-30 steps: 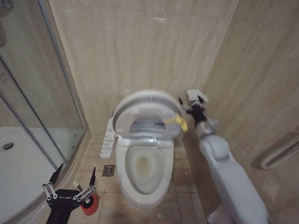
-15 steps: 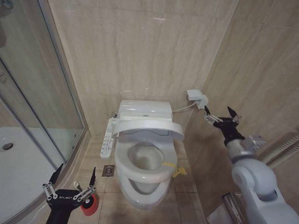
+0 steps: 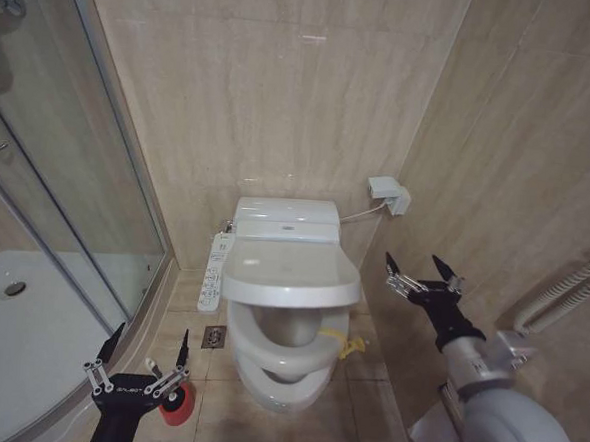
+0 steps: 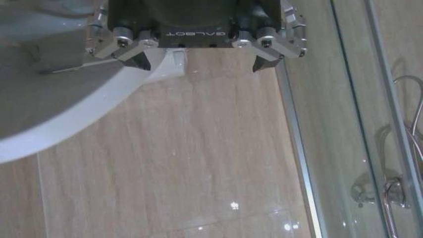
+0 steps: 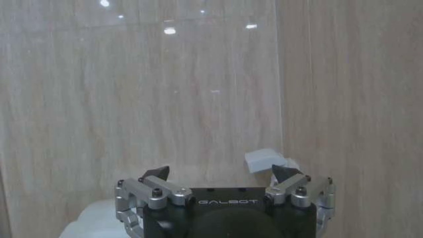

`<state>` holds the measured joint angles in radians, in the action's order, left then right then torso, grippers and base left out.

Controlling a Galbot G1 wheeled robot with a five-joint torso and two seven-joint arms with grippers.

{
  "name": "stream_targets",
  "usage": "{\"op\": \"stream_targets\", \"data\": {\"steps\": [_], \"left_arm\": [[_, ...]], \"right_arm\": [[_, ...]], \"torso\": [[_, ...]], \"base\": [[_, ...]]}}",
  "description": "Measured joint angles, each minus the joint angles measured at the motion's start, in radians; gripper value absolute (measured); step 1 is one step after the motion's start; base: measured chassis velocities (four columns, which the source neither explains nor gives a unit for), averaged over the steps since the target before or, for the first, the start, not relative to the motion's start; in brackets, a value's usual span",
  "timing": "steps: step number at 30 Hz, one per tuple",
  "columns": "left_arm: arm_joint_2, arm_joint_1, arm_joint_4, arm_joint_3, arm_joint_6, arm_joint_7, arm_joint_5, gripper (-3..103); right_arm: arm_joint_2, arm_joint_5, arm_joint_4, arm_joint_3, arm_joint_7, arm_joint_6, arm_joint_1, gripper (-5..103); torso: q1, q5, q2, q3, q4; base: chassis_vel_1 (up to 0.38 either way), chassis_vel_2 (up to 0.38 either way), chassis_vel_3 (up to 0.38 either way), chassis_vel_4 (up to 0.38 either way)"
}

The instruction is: Open the toilet lid, clean the toilet bowl with a toilet brush, close the toilet lid, and flush.

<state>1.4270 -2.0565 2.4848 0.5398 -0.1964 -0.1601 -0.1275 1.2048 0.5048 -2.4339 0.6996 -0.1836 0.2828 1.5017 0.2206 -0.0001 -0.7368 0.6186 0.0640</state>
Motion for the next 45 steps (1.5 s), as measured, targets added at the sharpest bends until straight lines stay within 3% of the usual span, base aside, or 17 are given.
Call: {"op": "stream_targets", "data": {"steps": [3,8,11,15,26,34,45], "left_arm": [[0.0,0.0,0.0,0.0,0.0,0.0,0.0,100],[0.0,0.0,0.0,0.0,0.0,0.0,0.0,100],[0.0,0.0,0.0,0.0,0.0,0.0,0.0,100],[0.0,0.0,0.0,0.0,0.0,0.0,0.0,100],[0.0,0.0,0.0,0.0,0.0,0.0,0.0,100],[0.0,0.0,0.0,0.0,0.0,0.0,0.0,100],[0.0,0.0,0.0,0.0,0.0,0.0,0.0,100]], "right_arm": [[0.036,-0.029,-0.004,0.043,0.1,-0.028,0.035,100],[0.089,-0.065,-0.022,0.053,0.145,-0.032,0.077,100],[0.144,-0.136,-0.033,0.033,0.189,-0.048,0.14,100],[0.156,-0.157,-0.026,0.016,0.225,-0.047,0.138,100],[0.175,-0.209,-0.022,0.026,0.21,-0.063,0.124,100],[0.169,-0.21,-0.004,0.023,0.218,-0.102,0.114,100],[0.166,-0.206,-0.002,0.026,0.221,-0.098,0.112,100]], "torso": [[0.0,-0.0001,0.0,0.0,-0.0001],[0.0,0.0002,0.0,0.0,-0.0003],[0.0,0.0,0.0,0.0,0.0003],[0.0,-0.0001,0.0,0.0,-0.0002],[0.0,0.0,0.0,0.0,-0.0001],[0.0,0.0001,0.0,0.0,-0.0002],[0.0,0.0001,0.0,0.0,-0.0001]], "base": [[0.0,0.0,0.0,0.0],[0.0,0.0,0.0,0.0],[0.0,0.0,0.0,0.0],[0.0,0.0,0.0,0.0],[0.0,0.0,0.0,0.0],[0.0,0.0,0.0,0.0],[0.0,0.0,0.0,0.0]]}}
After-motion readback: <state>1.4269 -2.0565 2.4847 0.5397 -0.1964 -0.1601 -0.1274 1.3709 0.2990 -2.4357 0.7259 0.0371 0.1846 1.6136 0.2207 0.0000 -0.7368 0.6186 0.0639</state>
